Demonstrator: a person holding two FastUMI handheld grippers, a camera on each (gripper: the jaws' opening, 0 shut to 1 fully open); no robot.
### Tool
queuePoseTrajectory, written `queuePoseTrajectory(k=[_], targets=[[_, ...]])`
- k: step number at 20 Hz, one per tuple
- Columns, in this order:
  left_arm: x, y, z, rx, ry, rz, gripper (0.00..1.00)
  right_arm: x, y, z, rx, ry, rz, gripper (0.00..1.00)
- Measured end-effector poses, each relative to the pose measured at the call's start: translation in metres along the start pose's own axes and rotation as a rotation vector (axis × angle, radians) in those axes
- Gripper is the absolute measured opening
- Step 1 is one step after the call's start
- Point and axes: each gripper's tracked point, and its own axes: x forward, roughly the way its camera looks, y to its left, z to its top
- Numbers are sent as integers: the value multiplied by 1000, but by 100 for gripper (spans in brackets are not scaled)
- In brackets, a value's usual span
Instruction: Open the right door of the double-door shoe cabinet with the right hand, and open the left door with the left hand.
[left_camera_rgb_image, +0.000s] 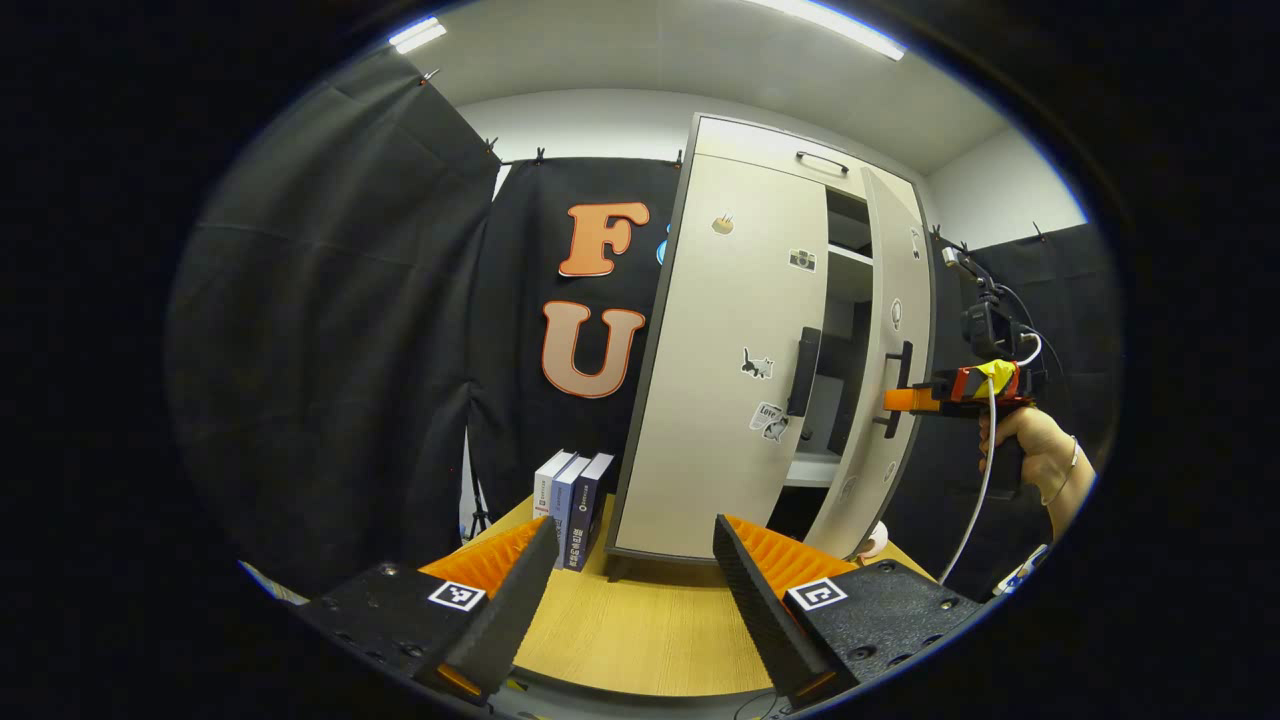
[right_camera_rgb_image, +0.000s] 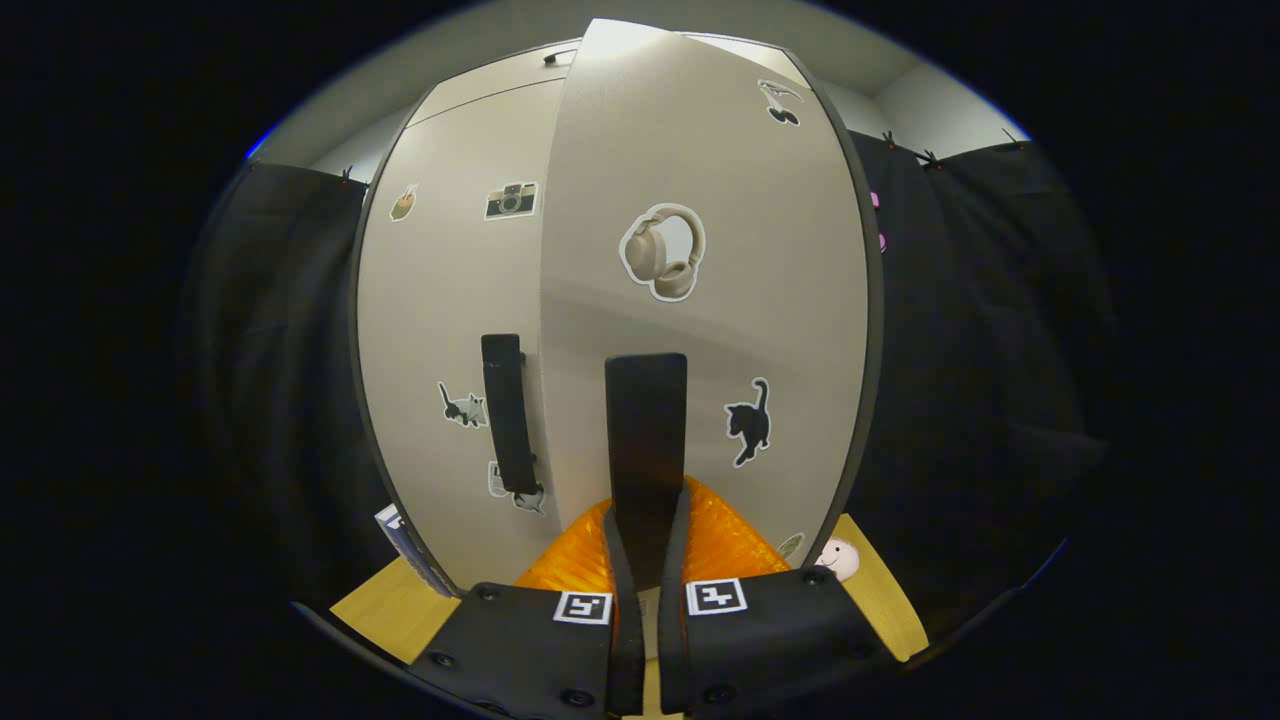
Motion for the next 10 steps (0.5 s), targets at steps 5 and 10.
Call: queuePoseTrajectory(k=[5, 10], targets=[[0, -13, 3, 5, -3, -13, 95, -9, -10, 0, -30, -5, -10, 14], [6, -34, 1, -9, 14, -48, 94, -17, -25, 0, -63, -32, -43, 14]])
